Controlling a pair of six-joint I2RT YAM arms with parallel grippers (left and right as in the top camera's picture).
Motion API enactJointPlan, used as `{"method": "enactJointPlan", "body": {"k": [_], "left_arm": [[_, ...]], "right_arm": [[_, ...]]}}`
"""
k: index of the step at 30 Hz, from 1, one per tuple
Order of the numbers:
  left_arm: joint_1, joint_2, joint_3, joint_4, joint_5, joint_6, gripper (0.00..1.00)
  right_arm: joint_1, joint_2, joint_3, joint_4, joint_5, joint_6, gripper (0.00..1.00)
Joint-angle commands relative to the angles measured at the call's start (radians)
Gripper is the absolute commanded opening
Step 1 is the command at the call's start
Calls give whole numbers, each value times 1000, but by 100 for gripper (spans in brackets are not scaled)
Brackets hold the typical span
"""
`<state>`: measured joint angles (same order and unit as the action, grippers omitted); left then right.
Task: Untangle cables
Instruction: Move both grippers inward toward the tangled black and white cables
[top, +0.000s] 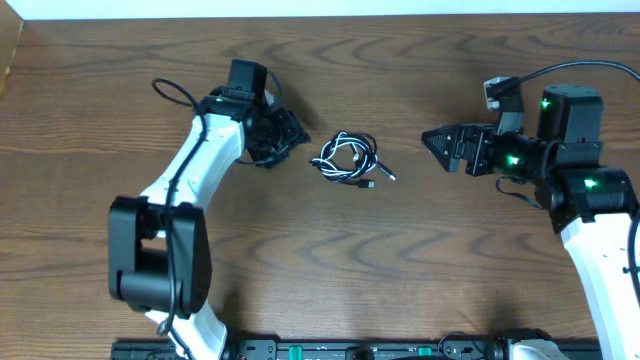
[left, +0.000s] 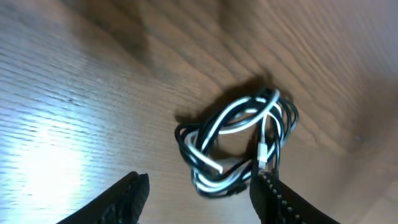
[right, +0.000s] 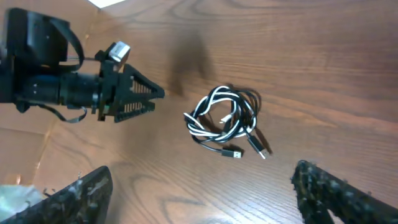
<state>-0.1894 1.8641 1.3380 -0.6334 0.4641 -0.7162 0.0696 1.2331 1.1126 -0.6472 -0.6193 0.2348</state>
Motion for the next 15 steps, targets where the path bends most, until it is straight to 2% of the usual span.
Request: {"method": "enactJointPlan", "body": {"k": [1,2,3,6,9,12,15], "left_arm": [[-26,49,18,36,-13,-157,57],[-31,61,18,49,-13,-175,57],[-39,84,18,72,-13,-225,53],[-46,118,18,75,-12,-289,52],[-53,151,18,75,-8,-296,51],[-68,170,13,73,-1,-303,46],[-98,171,7,67,-13,-301,46]], "right_arm": [[26,-2,19,-8,53,5,90],[31,-2,19,-9,61,5,90],[40,-1,19,-14,79,5,89],[52,0,19,-25,109,5,89],[57,0,19,-54,121,5,89],[56,8,18,-72,133,5,89],[56,13,18,-82,140,5,89]]}}
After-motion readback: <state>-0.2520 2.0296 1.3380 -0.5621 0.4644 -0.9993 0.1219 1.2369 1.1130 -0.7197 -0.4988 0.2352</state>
